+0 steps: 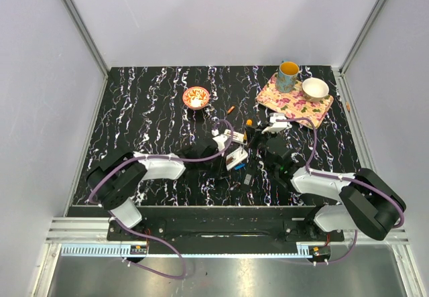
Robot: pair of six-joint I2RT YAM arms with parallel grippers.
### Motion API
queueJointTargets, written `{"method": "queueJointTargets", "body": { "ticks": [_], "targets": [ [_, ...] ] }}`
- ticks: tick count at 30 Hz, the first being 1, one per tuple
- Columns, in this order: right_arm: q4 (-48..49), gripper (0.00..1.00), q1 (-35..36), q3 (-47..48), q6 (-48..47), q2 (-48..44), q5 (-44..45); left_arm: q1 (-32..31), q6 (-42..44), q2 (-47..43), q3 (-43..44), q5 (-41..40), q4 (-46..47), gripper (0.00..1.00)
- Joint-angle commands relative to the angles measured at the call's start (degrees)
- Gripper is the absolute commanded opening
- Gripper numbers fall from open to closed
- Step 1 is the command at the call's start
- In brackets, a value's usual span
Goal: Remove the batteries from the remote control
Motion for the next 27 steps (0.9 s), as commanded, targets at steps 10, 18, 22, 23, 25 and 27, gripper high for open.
{"method": "queueJointTargets", "body": {
  "ticks": [10, 18, 22, 23, 25, 27],
  "targets": [
    [1.33, 0.0, -0.47, 1.81, -0.39, 1.04, -4.28, 10.32, -0.68, 3.16, 0.29, -2.34, 2.84, 0.08],
    [5.02, 0.0, -0.38, 4.97, -0.83, 7.9, -6.13, 11.29, 1.25, 8.96, 5.74, 1.96, 3.19, 0.09],
    [9.15, 0.0, -0.38, 5.42, -0.92, 10.45, -5.26, 11.29, 0.29, 8.27, 3.11, 2.93, 5.21, 0.09],
    [10.72, 0.0, -0.38, 5.51, -0.92, 11.67, -4.9, 11.29, -0.06, 7.83, 2.32, 2.84, 5.91, 0.09],
    [11.53, 0.0, -0.47, 6.03, -0.92, 12.82, -3.5, 11.2, -0.59, 6.69, 0.39, 3.02, 6.44, 0.09],
    [13.28, 0.0, -0.47, 6.3, -0.39, 14.93, -3.23, 11.2, -1.38, 5.72, -0.76, 3.63, 7.23, 0.09]
  ]
}}
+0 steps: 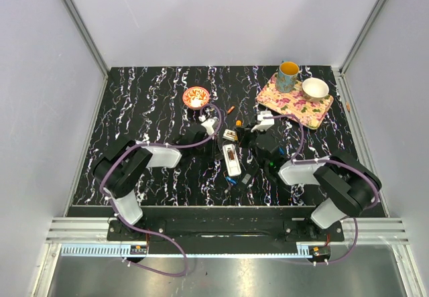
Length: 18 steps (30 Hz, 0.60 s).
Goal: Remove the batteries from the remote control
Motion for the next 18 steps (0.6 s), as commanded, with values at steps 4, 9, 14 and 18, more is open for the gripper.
{"method": "queueJointTargets", "body": {
  "ticks": [4, 9, 14, 18],
  "targets": [
    [8.35, 0.0, -0.27, 4.01, 0.84, 6.29, 1.93, -0.36, -1.41, -2.29, -6.41, 1.95, -0.87, 0.09],
    [10.98, 0.0, -0.18, 3.31, 2.07, 9.37, 6.66, -1.33, -2.46, -2.73, -7.47, 2.92, 0.36, 0.08],
    [14.16, 0.0, -0.27, 1.02, 2.33, 9.99, 8.35, -1.68, -3.69, -2.03, -8.0, 4.24, 2.82, 0.08],
    [13.37, 0.0, -0.18, 1.55, 3.65, 10.95, 7.38, -1.6, -3.87, -1.15, -6.94, 4.59, 3.35, 0.08]
  ]
}}
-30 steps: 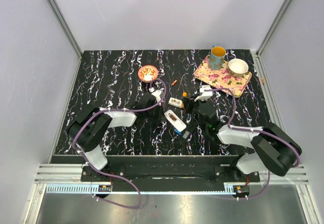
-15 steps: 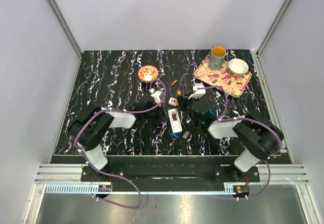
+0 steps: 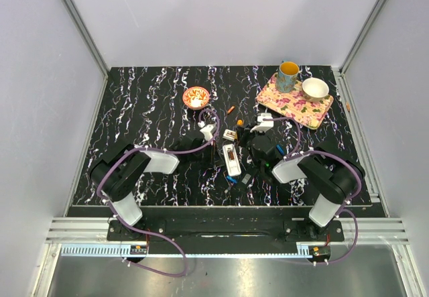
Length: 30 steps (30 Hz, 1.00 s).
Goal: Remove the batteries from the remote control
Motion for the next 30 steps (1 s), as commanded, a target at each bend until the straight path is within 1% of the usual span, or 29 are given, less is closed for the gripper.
{"method": "queueJointTargets", "body": {
  "ticks": [1, 9, 15, 18, 24, 30],
  "targets": [
    [2.57, 0.0, -0.18, 0.76, 2.71, 1.47, 1.67, -0.24, -0.11, 1.78, -0.54, 0.83, -1.85, 0.08],
    [-5.17, 0.0, -0.18, 3.57, 5.88, 2.44, -0.7, 0.02, -1.08, 4.41, 1.31, 1.1, -1.24, 0.08],
    [-7.19, 0.0, -0.18, 3.75, 9.3, 2.09, -2.81, 0.46, -1.87, 5.56, 2.45, 1.62, -0.53, 0.08],
    [-8.16, 0.0, -0.36, 3.93, 13.87, 2.18, -4.12, 1.34, -2.22, 6.26, 2.89, 2.5, -0.8, 0.07],
    [-12.55, 0.0, -0.36, 4.02, 18.97, 0.25, -7.46, 2.83, -2.49, 7.4, 3.77, 3.12, -0.89, 0.06],
    [-13.96, 0.0, -0.36, 4.19, 19.59, 0.5, -8.26, 3.19, -2.49, 9.43, 5.17, 4.26, -0.88, 0.06]
  ]
}}
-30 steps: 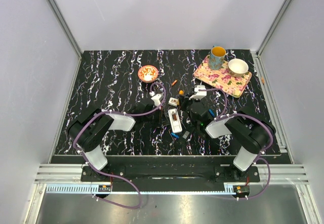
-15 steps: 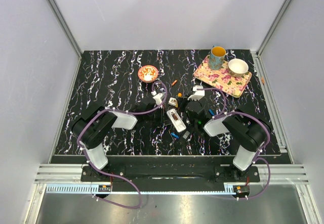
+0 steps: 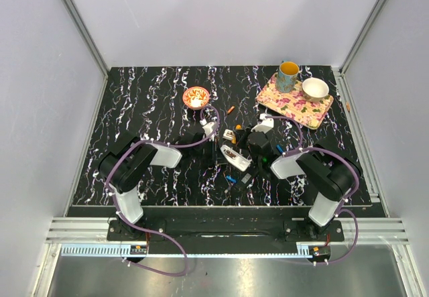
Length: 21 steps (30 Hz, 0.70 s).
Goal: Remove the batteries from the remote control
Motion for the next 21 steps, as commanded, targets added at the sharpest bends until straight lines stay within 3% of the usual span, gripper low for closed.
{"method": "queueJointTargets", "body": {
  "ticks": [1, 21],
  "targets": [
    [-2.34, 0.0, 0.93, 1.2, 4.05, -1.46, -4.59, 0.5, 1.71, 3.68, 1.42, -3.7, -2.96, 0.06],
    [-6.99, 0.0, 1.02, 2.52, -2.19, -7.53, -4.41, 2.52, 3.73, 4.56, 3.61, -3.43, -6.13, 0.06]
  ]
}}
